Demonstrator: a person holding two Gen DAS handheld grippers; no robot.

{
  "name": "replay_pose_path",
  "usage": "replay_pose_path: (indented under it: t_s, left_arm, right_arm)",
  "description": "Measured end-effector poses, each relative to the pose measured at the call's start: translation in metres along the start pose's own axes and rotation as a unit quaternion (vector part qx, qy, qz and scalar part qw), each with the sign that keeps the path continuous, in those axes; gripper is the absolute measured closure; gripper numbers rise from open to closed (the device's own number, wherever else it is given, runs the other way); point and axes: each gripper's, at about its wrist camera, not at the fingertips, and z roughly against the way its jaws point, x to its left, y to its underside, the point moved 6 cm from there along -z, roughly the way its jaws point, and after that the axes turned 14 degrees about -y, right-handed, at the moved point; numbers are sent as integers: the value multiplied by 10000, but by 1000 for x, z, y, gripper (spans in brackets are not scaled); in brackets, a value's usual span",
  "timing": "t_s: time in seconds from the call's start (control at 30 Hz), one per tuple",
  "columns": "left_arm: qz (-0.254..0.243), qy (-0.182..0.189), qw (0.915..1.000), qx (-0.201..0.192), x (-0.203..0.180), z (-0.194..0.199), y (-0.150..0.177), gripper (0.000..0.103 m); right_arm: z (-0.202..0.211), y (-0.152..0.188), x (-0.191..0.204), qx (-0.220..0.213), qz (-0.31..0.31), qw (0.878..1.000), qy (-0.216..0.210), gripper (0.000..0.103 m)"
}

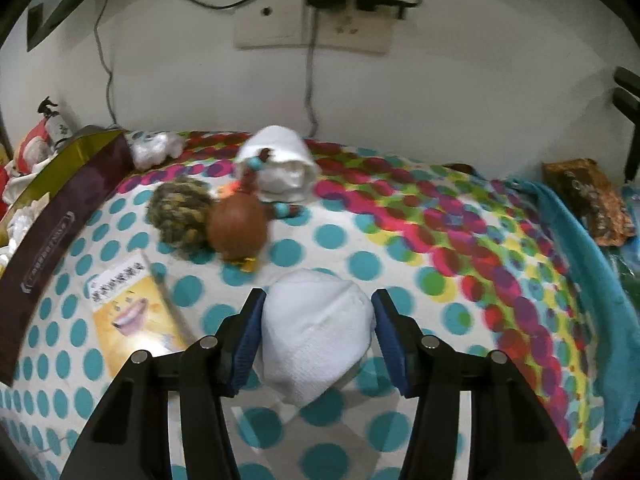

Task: Organize objects
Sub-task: 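Close the right tool on the folded white cloth, then grasp the yellow smiling-face box with the left tool while the right tool holds the white cloth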

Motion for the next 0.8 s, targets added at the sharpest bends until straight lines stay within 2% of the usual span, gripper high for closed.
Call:
replay_pose_path:
  t_s: [0.23,0.4,0.53,0.6,0.67,0.8]
  left_arm:
    - [25,77,9998,-182,-31,4,-28,34]
    - [105,76,9998,-179,-48,-2,-46,34]
    - [370,26,9992,-144,-56,-12,-60,34]
    - [476,-53,9988,-35,-59,-19,-65,33]
    - [622,58,9978,221,-65,-27,-70,32]
    - [810,219,9955,429,-77,-34,-78,32]
  right_arm:
    - [14,12,-43,-87,-140,9988,457,52]
    - [23,14,-60,-267,-434,9973,520,52]
    - [27,14,-61,-354,-452,9967,581,52]
    - [28,14,-60,-379,-422,9966,599,52]
    - [28,13,-60,-390,-421,9963,641,52]
    - [27,14,-63,-359,-537,9961,594,51]
